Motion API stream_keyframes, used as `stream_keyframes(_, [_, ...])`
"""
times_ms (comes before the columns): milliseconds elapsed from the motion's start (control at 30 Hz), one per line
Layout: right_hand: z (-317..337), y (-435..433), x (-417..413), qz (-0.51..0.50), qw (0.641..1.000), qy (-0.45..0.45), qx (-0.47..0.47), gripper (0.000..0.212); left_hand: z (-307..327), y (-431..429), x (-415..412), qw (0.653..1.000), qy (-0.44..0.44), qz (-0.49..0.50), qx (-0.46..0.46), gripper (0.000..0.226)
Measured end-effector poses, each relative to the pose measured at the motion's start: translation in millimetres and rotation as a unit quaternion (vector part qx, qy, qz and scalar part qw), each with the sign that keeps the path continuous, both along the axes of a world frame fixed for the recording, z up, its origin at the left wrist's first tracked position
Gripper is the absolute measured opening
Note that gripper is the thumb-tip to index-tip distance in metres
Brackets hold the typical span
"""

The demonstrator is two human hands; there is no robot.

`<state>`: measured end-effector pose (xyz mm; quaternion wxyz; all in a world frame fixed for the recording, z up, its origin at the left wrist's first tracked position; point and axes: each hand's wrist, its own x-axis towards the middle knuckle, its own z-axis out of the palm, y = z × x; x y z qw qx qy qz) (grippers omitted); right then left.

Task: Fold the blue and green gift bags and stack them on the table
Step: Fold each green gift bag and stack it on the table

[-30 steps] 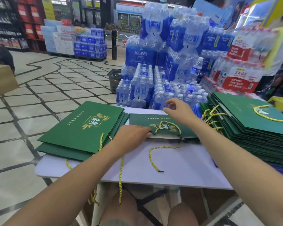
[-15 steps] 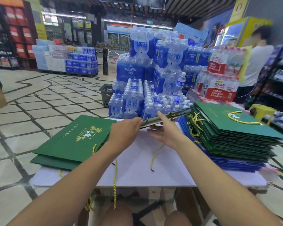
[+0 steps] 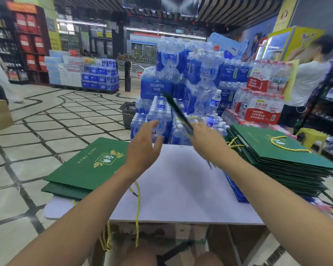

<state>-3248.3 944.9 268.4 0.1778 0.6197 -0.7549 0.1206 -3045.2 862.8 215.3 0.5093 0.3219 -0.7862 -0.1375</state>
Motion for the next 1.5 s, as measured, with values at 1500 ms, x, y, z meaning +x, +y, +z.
stream_keyframes(1500, [-98,33,-36,0.032,0.898,-0.431,0.082,0.016,-104,14,-29,0.932,-0.343,-0.118,-0.017,0.047])
